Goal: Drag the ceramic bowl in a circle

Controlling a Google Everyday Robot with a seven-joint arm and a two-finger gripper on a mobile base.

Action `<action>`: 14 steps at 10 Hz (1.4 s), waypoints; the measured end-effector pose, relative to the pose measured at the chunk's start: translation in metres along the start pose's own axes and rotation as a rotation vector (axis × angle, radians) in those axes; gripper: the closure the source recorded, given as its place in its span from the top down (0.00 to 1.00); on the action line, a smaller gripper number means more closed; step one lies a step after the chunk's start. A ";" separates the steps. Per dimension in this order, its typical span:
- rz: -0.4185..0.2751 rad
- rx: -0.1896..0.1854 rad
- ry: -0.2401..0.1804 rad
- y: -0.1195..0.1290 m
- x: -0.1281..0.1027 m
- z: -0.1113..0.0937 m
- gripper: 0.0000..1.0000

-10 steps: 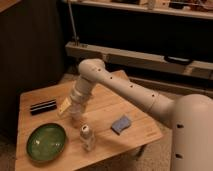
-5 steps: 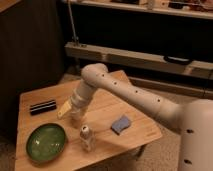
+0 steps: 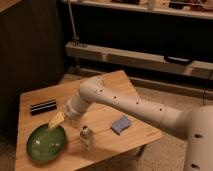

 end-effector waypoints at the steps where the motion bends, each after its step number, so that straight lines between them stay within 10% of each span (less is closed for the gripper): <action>1: 0.000 -0.019 -0.022 0.000 0.005 0.007 0.73; 4: 0.028 -0.055 -0.084 0.016 0.012 0.030 0.73; 14: 0.077 0.009 -0.185 0.052 -0.008 0.093 0.68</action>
